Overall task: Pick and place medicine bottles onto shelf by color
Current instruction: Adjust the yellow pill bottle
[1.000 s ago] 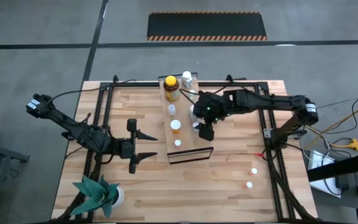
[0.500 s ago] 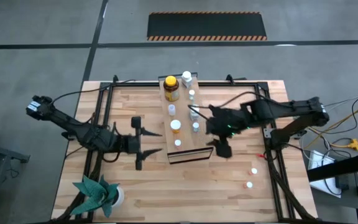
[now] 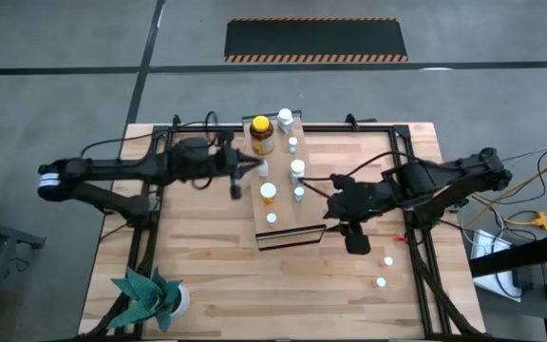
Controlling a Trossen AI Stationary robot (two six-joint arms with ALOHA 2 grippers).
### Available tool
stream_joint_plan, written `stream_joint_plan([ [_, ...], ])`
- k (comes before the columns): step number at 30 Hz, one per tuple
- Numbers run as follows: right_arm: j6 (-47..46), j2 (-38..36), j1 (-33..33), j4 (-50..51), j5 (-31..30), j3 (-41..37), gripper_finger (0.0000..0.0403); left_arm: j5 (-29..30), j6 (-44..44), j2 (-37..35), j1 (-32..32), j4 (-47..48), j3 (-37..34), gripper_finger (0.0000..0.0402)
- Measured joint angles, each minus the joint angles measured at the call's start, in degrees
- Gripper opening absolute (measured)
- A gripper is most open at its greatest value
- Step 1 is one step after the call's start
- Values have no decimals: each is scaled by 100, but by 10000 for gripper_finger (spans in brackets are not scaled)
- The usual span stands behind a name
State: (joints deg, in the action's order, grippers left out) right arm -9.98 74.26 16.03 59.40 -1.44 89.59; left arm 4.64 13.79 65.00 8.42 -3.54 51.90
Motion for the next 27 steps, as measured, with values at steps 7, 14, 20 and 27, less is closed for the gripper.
stream_joint_plan([
  [7,100,4,-2,0,-17,-279,118,-119,-146,713,824,-5,9,1],
  [14,98,4,-2,-7,-21,-415,99,166,-143,838,1152,-74,17,0],
  [20,98,4,-2,-12,-21,-551,84,182,-143,826,1408,-66,17,0],
  [27,24,7,-2,-22,-19,-630,69,182,-147,813,1483,-53,17,0],
])
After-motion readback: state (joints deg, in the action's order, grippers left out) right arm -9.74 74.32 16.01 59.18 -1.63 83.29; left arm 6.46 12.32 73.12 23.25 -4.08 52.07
